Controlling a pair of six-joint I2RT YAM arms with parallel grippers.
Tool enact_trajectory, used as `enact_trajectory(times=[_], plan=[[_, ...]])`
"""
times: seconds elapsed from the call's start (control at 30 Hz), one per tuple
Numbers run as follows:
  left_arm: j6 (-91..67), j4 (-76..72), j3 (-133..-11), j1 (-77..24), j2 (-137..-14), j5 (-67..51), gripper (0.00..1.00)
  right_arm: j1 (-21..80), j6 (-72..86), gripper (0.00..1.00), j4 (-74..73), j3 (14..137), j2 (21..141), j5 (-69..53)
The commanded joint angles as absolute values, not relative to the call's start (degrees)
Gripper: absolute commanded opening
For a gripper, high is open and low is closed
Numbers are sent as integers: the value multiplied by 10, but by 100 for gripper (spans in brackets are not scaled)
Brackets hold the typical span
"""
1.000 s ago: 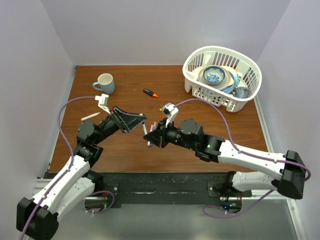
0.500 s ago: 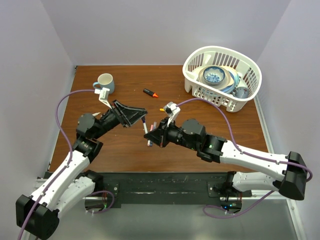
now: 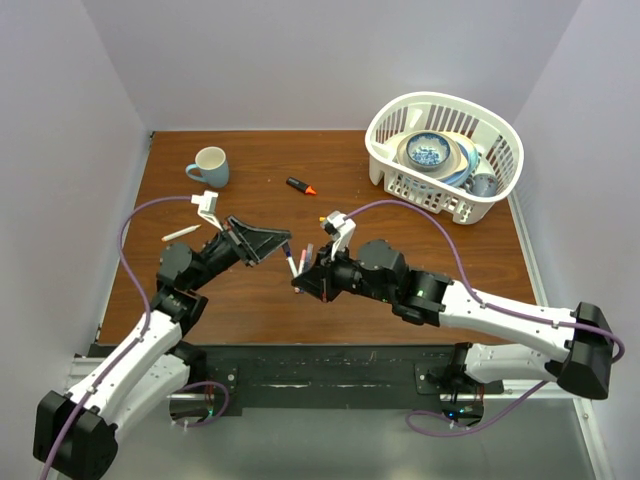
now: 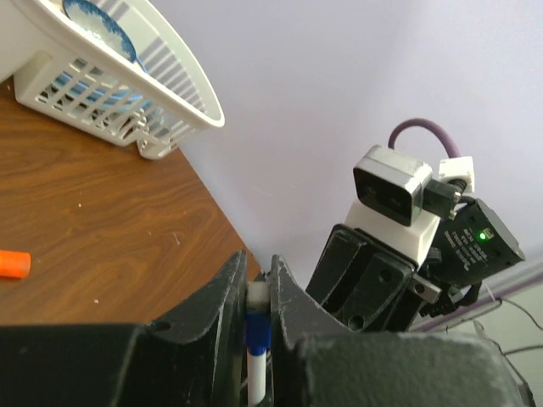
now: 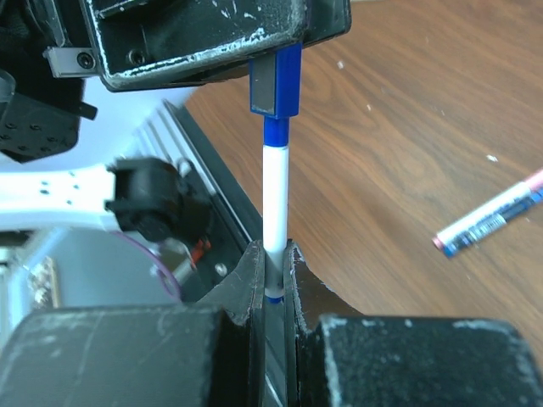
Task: Insert the pens into the pen caps
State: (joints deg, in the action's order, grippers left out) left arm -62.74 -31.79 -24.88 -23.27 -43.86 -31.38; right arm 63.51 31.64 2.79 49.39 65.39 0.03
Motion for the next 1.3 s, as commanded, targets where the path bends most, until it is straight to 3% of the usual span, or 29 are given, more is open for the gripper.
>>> enact_trajectory(times=[0.0,0.37,0.6,0.93,1.27], plan=[[-648,-289,-209,-245,-417,-366,0,602,284,0,98,598,653,62],[-638,-345,-173,-313,-466,-327,0,558,258,0,89,752,750,44],[-605,-337,-137,-329,-468,-301,0,519,255,0,98,766,757,52],[-660,-554,-113,-377,-587,-315,0,479,279,0,132,754,780,-21],[-564,-343,-213,-377,-582,-230,0,477,294,0,64,635,715,-10]])
